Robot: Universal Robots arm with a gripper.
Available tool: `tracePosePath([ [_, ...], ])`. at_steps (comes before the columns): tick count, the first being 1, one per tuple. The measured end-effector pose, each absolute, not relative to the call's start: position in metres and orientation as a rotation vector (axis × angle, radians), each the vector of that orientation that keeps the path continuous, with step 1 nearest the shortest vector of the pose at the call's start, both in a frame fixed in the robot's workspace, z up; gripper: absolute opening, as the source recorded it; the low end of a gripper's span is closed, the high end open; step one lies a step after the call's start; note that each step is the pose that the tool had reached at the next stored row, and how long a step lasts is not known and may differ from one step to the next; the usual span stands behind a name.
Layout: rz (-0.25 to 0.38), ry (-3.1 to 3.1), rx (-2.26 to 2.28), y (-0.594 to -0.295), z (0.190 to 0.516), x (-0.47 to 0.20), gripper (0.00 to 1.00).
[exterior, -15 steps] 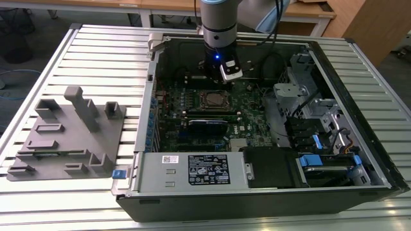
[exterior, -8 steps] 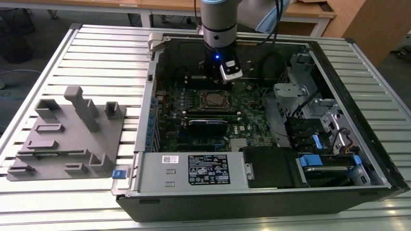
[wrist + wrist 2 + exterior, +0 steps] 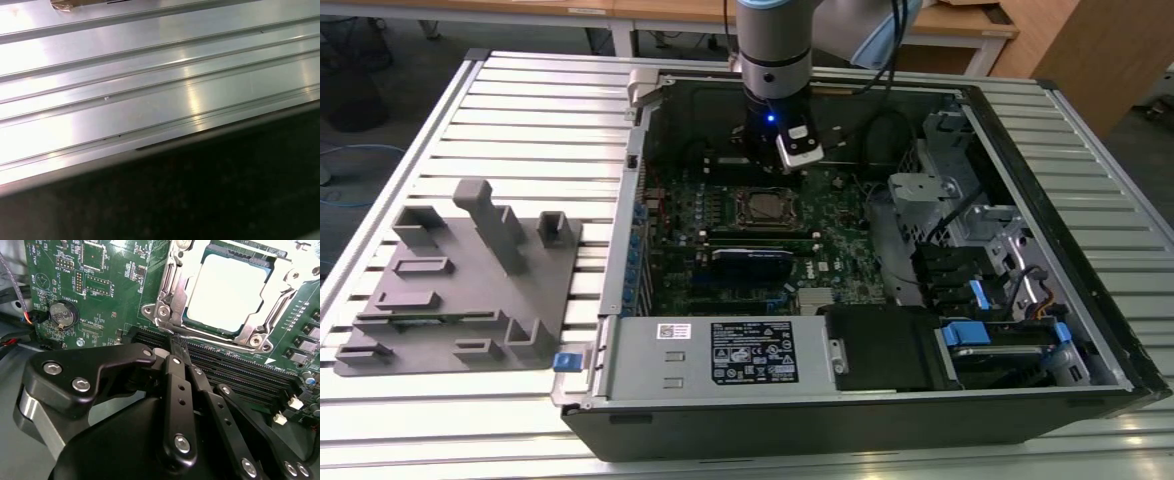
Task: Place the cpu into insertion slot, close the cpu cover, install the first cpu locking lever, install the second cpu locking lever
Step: 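Install the first cpu locking lever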
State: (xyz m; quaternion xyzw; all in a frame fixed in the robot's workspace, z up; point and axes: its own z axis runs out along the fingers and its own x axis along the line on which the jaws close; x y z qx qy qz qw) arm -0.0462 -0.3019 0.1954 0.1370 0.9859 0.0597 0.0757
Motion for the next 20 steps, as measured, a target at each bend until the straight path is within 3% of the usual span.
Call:
tracePosePath([
  [20,0.191,2.95,0.41,-0.3028,0.1967,-0.0488,0.11],
])
